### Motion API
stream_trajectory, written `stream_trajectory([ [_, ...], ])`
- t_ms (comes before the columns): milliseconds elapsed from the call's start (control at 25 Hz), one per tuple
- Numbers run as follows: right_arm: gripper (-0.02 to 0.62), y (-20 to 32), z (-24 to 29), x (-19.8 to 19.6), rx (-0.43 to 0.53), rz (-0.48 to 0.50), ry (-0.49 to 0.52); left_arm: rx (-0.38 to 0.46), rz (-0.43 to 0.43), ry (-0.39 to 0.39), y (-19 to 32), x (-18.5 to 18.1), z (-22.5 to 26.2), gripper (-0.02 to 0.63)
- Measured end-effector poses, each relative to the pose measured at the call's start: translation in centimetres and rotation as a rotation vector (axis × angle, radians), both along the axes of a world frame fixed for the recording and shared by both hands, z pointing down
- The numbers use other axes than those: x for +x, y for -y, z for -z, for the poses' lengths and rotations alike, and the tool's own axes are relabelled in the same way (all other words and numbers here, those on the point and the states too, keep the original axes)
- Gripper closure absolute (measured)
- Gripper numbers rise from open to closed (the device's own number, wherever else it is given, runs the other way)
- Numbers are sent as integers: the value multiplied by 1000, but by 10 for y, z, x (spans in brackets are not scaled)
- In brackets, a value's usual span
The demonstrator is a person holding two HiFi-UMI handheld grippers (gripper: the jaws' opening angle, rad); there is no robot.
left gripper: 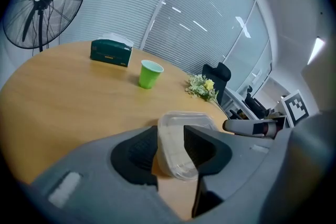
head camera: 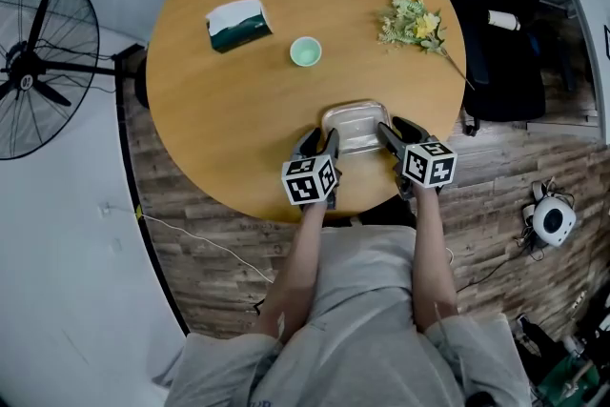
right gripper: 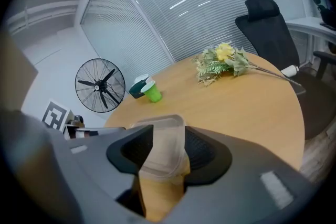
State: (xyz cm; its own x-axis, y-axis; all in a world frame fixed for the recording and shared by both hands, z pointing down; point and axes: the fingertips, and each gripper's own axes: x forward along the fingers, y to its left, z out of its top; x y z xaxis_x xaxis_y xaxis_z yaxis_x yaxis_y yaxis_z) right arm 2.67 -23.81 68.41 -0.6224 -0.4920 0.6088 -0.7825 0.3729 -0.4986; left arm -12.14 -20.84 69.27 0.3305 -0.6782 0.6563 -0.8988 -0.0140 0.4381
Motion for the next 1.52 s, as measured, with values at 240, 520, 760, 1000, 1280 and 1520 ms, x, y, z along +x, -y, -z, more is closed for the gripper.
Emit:
stream_trajectory([
  [240,382,-6,-6,-2,-16,6,8,-35,-9,-2,-2,4,-5,422],
  [520,388,-12,-10,-7,-24,6,-3,-27,-37,-24,4,5,-9,410],
  [760,393,-12,-8,-11,4,-26,-20,1,-63,-28,16,2,-9,411],
  [1000,396,-14,-8,-13,18,-34,-34,-1,-103,-8,16,4,-9,411],
  [1280,396,-12,-5,-13,31,-52,-47,11,-150,27,15,5,-5,410],
  [1520,396,-10,2,-14,56,-60,-55,25,-163,32,16,6,0,411],
])
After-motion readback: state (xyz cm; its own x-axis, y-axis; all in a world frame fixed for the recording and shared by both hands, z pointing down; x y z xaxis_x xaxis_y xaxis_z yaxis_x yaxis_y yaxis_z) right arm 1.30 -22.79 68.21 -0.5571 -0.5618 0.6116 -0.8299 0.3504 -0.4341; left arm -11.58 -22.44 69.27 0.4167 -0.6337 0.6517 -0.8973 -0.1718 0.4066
